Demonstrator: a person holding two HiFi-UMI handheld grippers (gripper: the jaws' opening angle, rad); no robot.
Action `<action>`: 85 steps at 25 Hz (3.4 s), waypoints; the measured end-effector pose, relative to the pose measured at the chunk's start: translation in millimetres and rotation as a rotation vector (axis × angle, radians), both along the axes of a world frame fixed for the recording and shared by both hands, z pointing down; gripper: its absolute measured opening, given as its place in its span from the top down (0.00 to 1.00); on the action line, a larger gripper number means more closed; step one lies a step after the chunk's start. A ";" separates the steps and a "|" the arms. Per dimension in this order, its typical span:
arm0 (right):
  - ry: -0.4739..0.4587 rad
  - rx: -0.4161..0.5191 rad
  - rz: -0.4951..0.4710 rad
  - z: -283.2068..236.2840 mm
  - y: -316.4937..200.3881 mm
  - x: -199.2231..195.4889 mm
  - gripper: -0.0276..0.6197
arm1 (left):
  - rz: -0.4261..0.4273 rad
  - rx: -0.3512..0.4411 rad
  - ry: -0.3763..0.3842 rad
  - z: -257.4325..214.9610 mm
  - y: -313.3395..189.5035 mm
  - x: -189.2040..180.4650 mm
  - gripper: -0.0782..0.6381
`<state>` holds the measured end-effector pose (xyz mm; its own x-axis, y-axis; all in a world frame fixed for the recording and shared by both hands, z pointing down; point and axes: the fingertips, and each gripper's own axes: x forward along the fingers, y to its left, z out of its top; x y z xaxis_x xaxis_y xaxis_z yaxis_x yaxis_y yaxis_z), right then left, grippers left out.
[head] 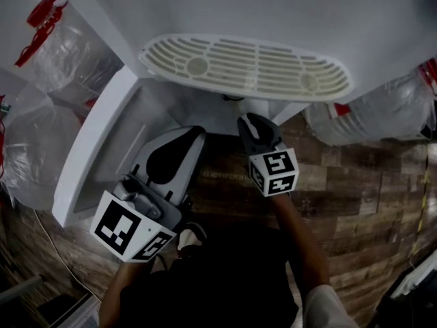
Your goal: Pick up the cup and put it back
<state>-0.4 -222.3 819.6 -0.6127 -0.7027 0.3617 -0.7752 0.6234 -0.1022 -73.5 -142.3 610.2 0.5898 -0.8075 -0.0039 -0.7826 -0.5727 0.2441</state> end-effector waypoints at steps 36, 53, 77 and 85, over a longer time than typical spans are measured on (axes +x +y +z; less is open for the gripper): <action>-0.171 0.190 -0.262 -278.6 98.1 -11.4 0.92 | 0.108 0.006 -0.127 -87.1 10.5 26.3 0.88; -0.202 0.115 -0.220 -466.5 119.9 -10.2 0.92 | 0.063 -0.067 -0.077 -267.4 31.8 36.2 0.88; -0.234 0.104 -0.189 -869.7 142.1 -0.1 0.92 | 0.120 -0.008 -0.050 -667.8 49.8 55.7 0.88; -0.154 0.144 -0.020 -921.6 146.6 -1.6 0.92 | 0.124 -0.025 0.037 -721.9 60.7 44.2 0.88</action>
